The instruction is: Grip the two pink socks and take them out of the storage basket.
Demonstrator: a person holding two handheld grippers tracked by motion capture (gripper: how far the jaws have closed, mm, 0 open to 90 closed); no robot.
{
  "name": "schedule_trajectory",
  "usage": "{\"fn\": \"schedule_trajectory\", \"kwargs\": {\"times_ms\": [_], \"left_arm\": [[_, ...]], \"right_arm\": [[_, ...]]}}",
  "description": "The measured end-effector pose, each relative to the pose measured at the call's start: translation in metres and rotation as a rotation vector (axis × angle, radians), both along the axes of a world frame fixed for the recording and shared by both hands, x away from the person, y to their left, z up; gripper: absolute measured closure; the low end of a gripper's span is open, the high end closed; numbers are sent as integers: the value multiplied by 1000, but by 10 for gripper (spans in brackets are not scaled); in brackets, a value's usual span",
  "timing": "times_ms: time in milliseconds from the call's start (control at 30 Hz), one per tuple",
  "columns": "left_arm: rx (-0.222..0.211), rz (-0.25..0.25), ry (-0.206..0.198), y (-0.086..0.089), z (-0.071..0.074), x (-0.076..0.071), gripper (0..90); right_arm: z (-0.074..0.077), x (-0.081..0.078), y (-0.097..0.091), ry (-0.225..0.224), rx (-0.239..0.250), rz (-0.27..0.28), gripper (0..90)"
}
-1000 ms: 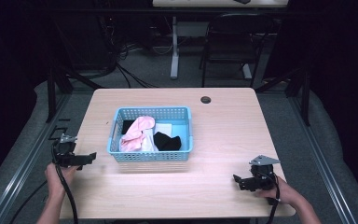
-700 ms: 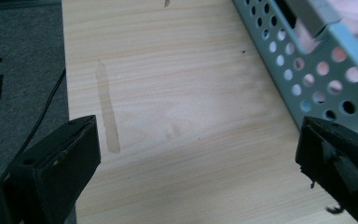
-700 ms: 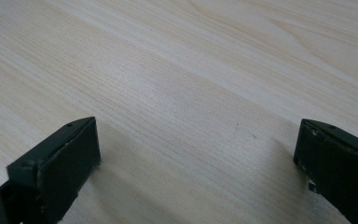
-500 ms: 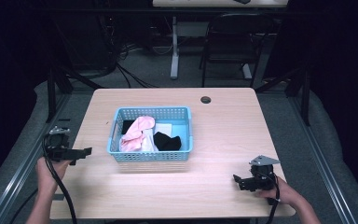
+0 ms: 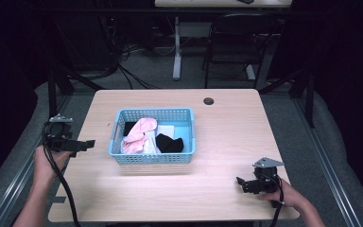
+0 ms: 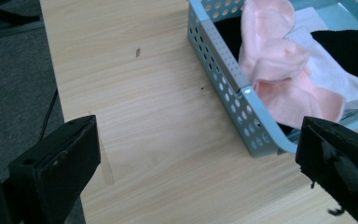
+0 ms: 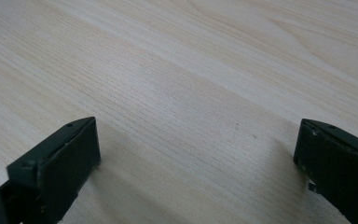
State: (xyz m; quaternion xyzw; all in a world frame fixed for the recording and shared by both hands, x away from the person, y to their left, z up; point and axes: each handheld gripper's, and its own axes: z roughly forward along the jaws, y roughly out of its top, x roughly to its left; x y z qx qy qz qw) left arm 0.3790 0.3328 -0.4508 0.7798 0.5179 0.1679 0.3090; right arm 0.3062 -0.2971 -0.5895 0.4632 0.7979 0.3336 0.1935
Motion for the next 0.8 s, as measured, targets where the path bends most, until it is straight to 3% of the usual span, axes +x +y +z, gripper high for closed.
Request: {"fn": "schedule_trajectory", "kwargs": {"times_ms": [467, 800], "left_arm": [[37, -114, 28, -36, 25, 25, 0], [65, -224, 64, -81, 24, 49, 0]], "right_arm": [[0, 0, -1, 2, -3, 3, 0], [0, 0, -1, 3, -2, 5, 0]]}}
